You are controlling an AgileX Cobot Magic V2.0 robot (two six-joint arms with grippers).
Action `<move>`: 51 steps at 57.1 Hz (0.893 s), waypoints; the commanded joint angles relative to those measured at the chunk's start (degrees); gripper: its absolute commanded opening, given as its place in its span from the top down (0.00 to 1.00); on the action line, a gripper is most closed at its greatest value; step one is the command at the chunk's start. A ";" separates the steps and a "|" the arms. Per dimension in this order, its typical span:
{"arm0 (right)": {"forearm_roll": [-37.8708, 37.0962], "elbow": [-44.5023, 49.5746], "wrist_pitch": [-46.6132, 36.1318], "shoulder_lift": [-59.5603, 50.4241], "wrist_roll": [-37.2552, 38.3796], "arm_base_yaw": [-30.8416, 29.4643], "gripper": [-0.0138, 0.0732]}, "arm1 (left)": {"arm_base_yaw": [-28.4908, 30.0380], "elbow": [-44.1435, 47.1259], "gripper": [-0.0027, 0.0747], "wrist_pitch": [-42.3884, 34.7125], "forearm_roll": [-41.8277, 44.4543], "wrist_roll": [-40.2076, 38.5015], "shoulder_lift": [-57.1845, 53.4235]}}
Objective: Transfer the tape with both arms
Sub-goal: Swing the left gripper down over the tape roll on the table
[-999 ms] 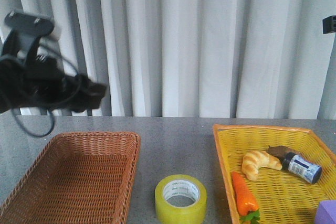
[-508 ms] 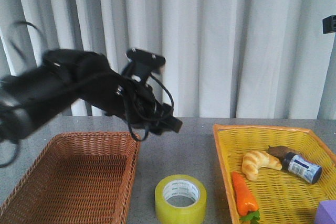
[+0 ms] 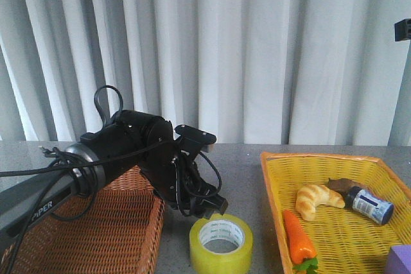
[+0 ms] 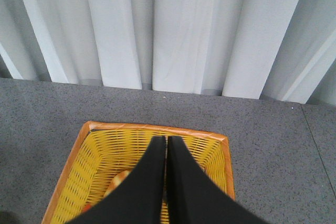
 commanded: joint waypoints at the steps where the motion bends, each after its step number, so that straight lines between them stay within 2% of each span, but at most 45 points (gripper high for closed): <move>1: -0.02 -1.25 -3.71 -1.83 -0.25 -0.32 0.85 | -0.37 -1.90 0.38 -2.24 -1.89 -0.64 -3.34; 19: -0.02 -1.25 -3.71 -1.83 -0.25 -0.32 0.85 | -0.37 -1.90 0.33 -2.40 -2.69 -0.52 -3.06; 51: -0.02 -1.25 -3.76 -1.83 -0.25 -0.32 0.85 | -0.42 -1.90 0.33 0.80 -3.32 -0.52 0.60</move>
